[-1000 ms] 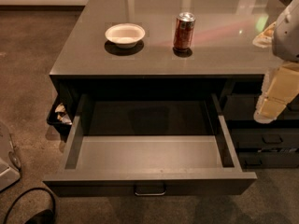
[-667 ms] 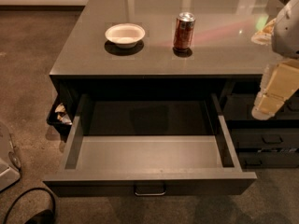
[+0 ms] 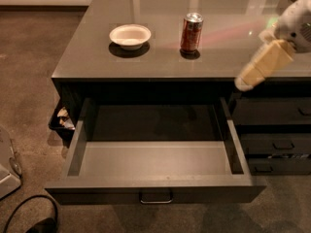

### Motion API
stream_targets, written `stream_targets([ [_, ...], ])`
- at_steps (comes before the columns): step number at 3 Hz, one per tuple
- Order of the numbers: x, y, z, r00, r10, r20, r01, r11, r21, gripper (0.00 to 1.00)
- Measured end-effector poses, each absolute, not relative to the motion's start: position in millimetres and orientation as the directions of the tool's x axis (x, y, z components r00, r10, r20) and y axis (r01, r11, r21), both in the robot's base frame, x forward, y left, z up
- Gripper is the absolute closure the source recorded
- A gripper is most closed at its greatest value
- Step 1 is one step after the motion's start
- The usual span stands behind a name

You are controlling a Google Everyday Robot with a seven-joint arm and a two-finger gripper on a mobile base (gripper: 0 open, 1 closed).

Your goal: Place coke can into top drawer

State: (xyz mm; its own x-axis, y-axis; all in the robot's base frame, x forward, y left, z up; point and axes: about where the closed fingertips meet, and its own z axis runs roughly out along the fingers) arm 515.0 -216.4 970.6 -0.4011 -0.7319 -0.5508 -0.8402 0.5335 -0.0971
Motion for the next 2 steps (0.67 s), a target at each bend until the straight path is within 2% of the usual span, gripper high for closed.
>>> stream_targets([
  [1,558.6,-205.8,976.4,-0.483,-0.554,-0.678,-0.765,0.644,0.019,0.00],
  [2,602.8,-200.4,976.9,-0.554,-0.400,-0.730,-0.674,0.730,0.112,0.00],
])
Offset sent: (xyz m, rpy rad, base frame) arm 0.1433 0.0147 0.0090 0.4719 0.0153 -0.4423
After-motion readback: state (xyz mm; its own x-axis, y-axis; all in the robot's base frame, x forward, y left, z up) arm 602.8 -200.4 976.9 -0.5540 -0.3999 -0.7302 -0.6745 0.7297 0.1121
